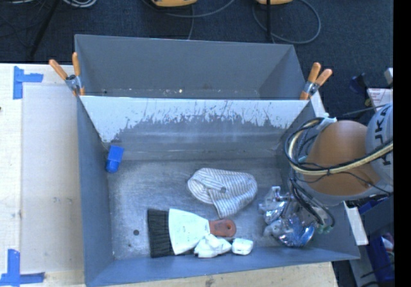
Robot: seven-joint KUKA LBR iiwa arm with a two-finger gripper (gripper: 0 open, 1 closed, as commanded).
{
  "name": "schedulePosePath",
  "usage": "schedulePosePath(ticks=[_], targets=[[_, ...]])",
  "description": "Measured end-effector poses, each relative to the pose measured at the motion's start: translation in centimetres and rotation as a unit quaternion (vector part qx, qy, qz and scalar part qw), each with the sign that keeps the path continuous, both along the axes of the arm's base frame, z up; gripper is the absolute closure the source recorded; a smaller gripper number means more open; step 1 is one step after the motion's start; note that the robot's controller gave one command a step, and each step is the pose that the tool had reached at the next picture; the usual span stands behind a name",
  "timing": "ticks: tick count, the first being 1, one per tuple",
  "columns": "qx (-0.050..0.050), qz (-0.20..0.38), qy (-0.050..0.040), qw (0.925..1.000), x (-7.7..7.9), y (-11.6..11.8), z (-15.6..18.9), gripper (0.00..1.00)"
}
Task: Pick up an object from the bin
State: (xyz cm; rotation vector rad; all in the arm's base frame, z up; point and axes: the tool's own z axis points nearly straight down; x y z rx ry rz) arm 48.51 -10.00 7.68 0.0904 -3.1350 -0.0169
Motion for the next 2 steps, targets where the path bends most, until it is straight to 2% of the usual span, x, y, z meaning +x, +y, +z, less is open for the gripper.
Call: schedulePosePath(ticks=[2], targets=[[-0.003, 0.000, -0.0042, 1.0000, -0.01, -0.07, 0.95, 1.00]])
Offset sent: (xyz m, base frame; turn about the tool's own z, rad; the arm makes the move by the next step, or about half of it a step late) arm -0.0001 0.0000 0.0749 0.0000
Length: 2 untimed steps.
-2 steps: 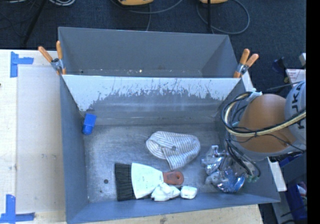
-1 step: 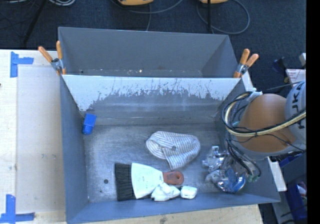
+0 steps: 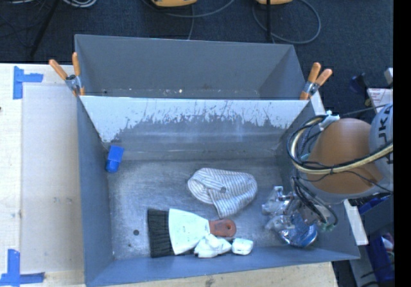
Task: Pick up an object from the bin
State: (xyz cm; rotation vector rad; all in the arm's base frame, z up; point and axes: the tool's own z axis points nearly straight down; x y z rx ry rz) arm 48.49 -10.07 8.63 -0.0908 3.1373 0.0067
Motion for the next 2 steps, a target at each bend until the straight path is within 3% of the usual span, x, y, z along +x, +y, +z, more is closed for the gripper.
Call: schedulePosePath(ticks=[2], targets=[[-0.002, -0.001, 0.0017, 1.0000, -0.1, -0.1, 3.6, 1.00]])
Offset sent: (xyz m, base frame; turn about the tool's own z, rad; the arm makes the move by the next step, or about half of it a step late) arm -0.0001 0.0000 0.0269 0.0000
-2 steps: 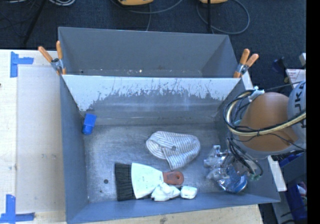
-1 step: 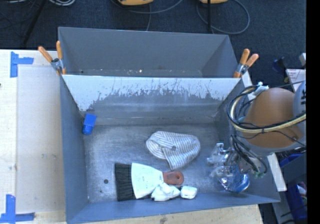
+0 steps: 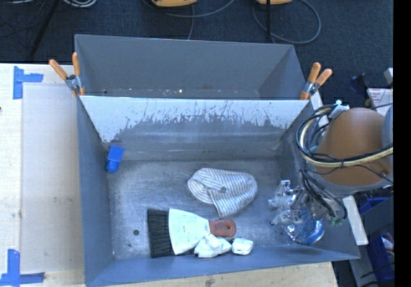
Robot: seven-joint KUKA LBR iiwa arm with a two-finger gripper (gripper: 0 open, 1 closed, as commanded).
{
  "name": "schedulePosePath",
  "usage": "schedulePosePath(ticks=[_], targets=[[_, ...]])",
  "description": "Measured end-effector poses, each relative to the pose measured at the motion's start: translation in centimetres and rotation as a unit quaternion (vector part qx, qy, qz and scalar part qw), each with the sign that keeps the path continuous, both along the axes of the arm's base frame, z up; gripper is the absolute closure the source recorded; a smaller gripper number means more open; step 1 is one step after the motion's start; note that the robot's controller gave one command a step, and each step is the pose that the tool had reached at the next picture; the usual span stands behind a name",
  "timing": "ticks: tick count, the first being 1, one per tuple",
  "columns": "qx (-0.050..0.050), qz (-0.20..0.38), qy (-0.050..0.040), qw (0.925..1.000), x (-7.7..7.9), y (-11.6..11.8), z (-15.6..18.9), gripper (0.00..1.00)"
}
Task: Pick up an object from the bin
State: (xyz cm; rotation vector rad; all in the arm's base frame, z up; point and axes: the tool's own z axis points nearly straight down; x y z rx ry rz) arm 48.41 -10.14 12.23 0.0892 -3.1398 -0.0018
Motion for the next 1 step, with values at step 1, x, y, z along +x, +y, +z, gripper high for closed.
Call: schedulePosePath(ticks=[1], targets=[[0.000, 0.000, -0.0006, 1.0000, 0.02, -0.01, 1.24, 1.00]])
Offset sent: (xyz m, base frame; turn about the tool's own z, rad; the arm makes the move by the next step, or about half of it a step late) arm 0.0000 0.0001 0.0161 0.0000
